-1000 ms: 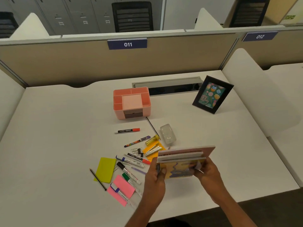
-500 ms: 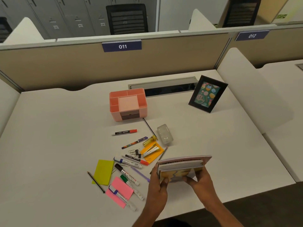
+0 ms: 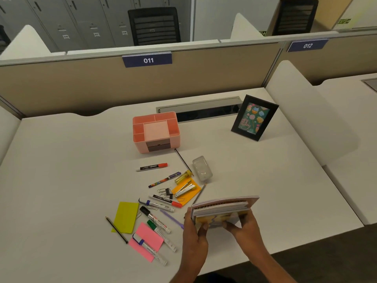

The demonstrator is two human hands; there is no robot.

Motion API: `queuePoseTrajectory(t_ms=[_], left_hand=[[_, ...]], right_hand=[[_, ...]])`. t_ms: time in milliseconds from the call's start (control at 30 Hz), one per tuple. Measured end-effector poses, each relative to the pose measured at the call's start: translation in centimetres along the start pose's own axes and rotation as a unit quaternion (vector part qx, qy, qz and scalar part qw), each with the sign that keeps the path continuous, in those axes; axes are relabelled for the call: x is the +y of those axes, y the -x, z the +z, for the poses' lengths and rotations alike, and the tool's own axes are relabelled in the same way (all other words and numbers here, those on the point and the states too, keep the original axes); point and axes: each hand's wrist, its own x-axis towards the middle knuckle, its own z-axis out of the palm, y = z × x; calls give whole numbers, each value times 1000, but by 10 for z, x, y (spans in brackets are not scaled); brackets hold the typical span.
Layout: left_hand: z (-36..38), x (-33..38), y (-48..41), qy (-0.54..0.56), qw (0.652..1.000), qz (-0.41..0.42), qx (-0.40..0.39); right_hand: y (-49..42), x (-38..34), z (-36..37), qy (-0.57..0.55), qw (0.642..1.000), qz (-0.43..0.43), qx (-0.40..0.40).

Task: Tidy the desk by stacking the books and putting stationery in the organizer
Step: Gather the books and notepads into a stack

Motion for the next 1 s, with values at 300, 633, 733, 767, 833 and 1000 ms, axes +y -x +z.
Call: queuePoseTrajectory(t_ms=[300,633,733,767,833,1000], left_hand=[[2,1,4,14,1000,2,14],[-10,4,-16,147,983,-68,-82],[-4,23,-25,249,948,-86,-179],[1,30,-27,282,933,-112,-192],[12,39,-32,347,898,-187,-195],[46,42,-40,393,854,-282,-192]], right_hand=[[14,-5,24,-19,999,-14,26],[0,-49,-36,90,994,-44,-32],[-2,-71,-54,135,987,-67,-59],[-4,-77,-58,154,983,-73,-66],[-6,-85,-61,208,973,-74,-66],[-18,-92,-73,329,942,-62,-26]])
